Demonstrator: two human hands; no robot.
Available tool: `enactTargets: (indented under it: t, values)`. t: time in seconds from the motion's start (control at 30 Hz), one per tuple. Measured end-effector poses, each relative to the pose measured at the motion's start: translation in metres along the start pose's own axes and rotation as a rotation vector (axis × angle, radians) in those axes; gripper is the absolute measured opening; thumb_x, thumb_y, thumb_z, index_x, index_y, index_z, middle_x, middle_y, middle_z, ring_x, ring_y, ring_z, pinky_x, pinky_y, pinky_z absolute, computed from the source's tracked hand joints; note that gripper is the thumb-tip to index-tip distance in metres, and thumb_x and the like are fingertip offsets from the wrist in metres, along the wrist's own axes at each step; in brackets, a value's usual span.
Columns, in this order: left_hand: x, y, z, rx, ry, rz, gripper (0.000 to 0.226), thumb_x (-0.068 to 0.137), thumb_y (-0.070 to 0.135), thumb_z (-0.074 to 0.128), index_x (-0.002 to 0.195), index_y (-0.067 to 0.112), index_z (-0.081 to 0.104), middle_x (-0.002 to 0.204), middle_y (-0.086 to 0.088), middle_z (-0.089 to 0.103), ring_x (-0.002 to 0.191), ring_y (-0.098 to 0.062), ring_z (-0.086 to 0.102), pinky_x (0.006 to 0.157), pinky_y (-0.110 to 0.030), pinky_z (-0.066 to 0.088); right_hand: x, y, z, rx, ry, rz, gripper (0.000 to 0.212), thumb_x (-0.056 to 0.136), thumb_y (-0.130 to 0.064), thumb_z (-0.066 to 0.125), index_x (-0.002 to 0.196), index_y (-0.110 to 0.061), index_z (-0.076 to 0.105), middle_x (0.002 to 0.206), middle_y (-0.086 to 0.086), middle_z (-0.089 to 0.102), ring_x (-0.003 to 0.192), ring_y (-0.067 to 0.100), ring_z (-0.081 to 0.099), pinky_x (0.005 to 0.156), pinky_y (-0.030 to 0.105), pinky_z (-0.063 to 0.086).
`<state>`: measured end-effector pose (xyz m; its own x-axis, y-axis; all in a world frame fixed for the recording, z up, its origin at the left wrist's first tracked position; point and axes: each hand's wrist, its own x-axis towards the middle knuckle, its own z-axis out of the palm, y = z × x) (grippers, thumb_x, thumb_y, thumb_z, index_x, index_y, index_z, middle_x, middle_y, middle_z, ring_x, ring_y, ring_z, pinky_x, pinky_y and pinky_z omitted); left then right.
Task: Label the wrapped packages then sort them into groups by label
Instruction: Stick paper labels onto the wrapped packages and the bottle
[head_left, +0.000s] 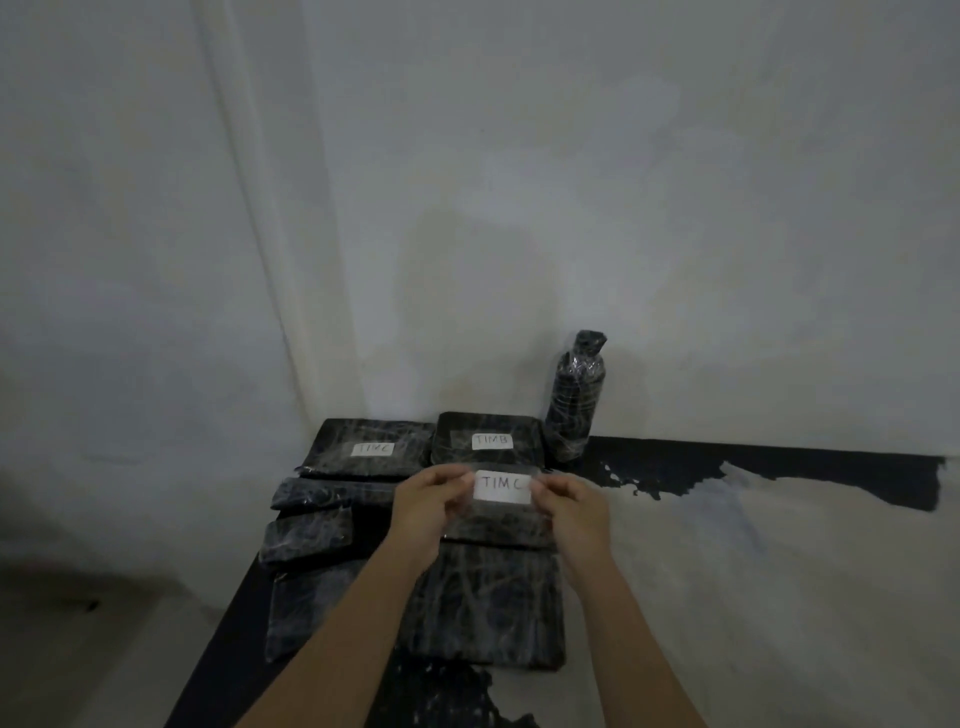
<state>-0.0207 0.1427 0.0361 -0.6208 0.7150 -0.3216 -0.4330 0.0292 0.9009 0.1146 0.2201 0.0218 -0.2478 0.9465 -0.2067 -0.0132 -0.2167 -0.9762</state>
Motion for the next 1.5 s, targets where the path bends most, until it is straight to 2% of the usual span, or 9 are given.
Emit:
enactTargets:
  t: [0.07, 0.23, 0.33, 0.53, 0.7, 0.87, 1.13, 1.27, 1.5]
  values:
    - [0.015, 0.0, 0.022, 0.07, 0.005, 0.032, 0.01, 0.084, -0.001, 0.063, 0.093, -0.004, 0.068, 0.09, -0.017, 0.068, 0.073, -0.022, 0.061, 0.061, -0.027, 0.053, 0.022, -0.008, -0.011, -0.014, 0.049, -0.039, 0.014, 0.085, -0.009, 0.066, 0.074, -0.018, 0.068, 0.081, 0.005, 0.069, 0.078, 0.019, 0.063, 0.073, 0.032, 0.053]
    - [0.056, -0.005, 0.079, 0.155, 0.067, 0.169, 0.013, 0.082, -0.003, 0.064, 0.094, -0.006, 0.068, 0.088, -0.013, 0.066, 0.081, -0.023, 0.061, 0.064, -0.021, 0.053, 0.072, -0.022, -0.032, 0.088, 0.123, -0.1, 0.012, 0.089, -0.007, 0.06, 0.081, -0.01, 0.069, 0.072, 0.0, 0.067, 0.062, 0.005, 0.063, 0.054, 0.017, 0.05]
    - [0.08, -0.011, 0.105, 0.217, 0.078, 0.237, 0.01, 0.081, 0.001, 0.067, 0.09, -0.002, 0.071, 0.084, -0.01, 0.067, 0.073, -0.017, 0.06, 0.064, -0.021, 0.052, 0.101, -0.025, -0.041, 0.147, 0.172, -0.104, 0.014, 0.091, -0.006, 0.058, 0.083, -0.015, 0.068, 0.079, -0.001, 0.066, 0.071, 0.006, 0.059, 0.063, 0.02, 0.048]
    - [0.107, -0.021, 0.121, 0.196, 0.071, 0.307, 0.008, 0.079, 0.002, 0.07, 0.077, 0.01, 0.071, 0.074, 0.0, 0.068, 0.073, -0.013, 0.063, 0.082, -0.032, 0.053, 0.133, -0.018, -0.047, 0.256, 0.151, -0.123, 0.014, 0.093, -0.008, 0.055, 0.102, -0.008, 0.066, 0.091, -0.002, 0.066, 0.093, 0.015, 0.059, 0.088, 0.033, 0.048]
    - [0.123, -0.027, 0.125, 0.099, 0.01, 0.305, 0.012, 0.082, -0.002, 0.065, 0.076, 0.008, 0.069, 0.098, -0.003, 0.068, 0.087, -0.012, 0.064, 0.091, -0.03, 0.05, 0.145, -0.009, -0.047, 0.36, 0.06, -0.151, 0.017, 0.094, -0.005, 0.051, 0.097, -0.009, 0.067, 0.102, -0.003, 0.068, 0.098, 0.011, 0.061, 0.093, 0.033, 0.047]
    - [0.137, -0.032, 0.126, 0.057, -0.092, 0.324, 0.02, 0.086, -0.003, 0.059, 0.07, 0.007, 0.062, 0.103, 0.001, 0.066, 0.09, -0.001, 0.063, 0.078, -0.012, 0.053, 0.156, -0.005, -0.044, 0.449, 0.035, -0.185, 0.019, 0.094, -0.003, 0.05, 0.091, -0.008, 0.068, 0.094, 0.0, 0.071, 0.093, 0.013, 0.065, 0.089, 0.032, 0.051]
    - [0.149, -0.039, 0.136, 0.036, -0.061, 0.342, 0.023, 0.087, -0.004, 0.057, 0.068, 0.008, 0.06, 0.081, -0.008, 0.068, 0.072, -0.011, 0.064, 0.071, -0.022, 0.054, 0.17, -0.005, -0.037, 0.394, 0.134, -0.207, 0.034, 0.092, -0.003, 0.054, 0.071, -0.021, 0.073, 0.072, -0.009, 0.075, 0.07, 0.001, 0.069, 0.063, 0.014, 0.055]
    - [0.154, -0.039, 0.141, 0.063, -0.024, 0.37, 0.021, 0.086, -0.003, 0.058, 0.07, 0.01, 0.062, 0.077, -0.002, 0.068, 0.071, -0.01, 0.062, 0.068, -0.015, 0.053, 0.174, -0.003, -0.034, 0.398, 0.186, -0.231, 0.032, 0.091, -0.002, 0.056, 0.073, -0.022, 0.073, 0.071, -0.01, 0.074, 0.07, 0.001, 0.068, 0.063, 0.013, 0.054]
    - [0.156, -0.042, 0.15, 0.037, 0.044, 0.37, 0.023, 0.087, -0.001, 0.059, 0.069, 0.012, 0.062, 0.072, -0.005, 0.064, 0.07, -0.014, 0.058, 0.07, -0.023, 0.051, 0.18, 0.001, -0.027, 0.421, 0.271, -0.248, 0.031, 0.089, 0.001, 0.057, 0.074, -0.022, 0.072, 0.07, -0.01, 0.074, 0.07, 0.001, 0.067, 0.063, 0.012, 0.053]
